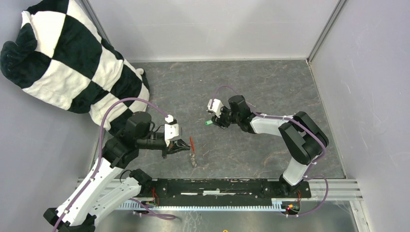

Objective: Put the keys on the keyring
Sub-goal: Pick up the key from the center of the board.

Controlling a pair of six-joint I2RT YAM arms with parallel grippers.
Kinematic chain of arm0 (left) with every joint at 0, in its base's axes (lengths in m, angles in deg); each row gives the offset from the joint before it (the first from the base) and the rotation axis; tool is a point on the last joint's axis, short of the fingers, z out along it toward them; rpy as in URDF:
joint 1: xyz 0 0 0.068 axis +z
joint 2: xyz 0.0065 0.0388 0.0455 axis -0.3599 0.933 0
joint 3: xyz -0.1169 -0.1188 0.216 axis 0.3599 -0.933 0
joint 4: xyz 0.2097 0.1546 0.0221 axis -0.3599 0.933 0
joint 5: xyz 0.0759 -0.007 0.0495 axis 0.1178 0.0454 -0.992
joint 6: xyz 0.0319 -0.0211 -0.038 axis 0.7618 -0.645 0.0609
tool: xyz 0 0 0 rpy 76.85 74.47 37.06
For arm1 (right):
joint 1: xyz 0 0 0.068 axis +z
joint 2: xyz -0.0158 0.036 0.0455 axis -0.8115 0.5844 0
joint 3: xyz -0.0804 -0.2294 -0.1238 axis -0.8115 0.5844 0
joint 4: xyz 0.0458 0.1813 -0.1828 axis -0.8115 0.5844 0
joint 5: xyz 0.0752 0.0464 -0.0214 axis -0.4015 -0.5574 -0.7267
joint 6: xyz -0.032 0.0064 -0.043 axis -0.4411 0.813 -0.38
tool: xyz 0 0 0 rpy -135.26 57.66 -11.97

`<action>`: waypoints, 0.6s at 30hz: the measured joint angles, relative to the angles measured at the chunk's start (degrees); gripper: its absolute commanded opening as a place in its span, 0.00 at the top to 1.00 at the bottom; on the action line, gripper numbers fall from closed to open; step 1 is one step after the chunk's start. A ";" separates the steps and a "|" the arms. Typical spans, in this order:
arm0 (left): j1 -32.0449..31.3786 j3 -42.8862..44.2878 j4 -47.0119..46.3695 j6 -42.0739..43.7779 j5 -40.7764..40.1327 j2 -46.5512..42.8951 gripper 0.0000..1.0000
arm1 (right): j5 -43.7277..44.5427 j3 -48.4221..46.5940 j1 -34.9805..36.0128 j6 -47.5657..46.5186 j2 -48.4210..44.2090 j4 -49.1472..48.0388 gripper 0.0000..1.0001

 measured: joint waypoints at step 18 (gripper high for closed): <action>0.00 0.02 0.00 0.00 1.01 0.39 0.98 | -2.01 -0.07 0.00 -0.24 3.98 0.66 0.66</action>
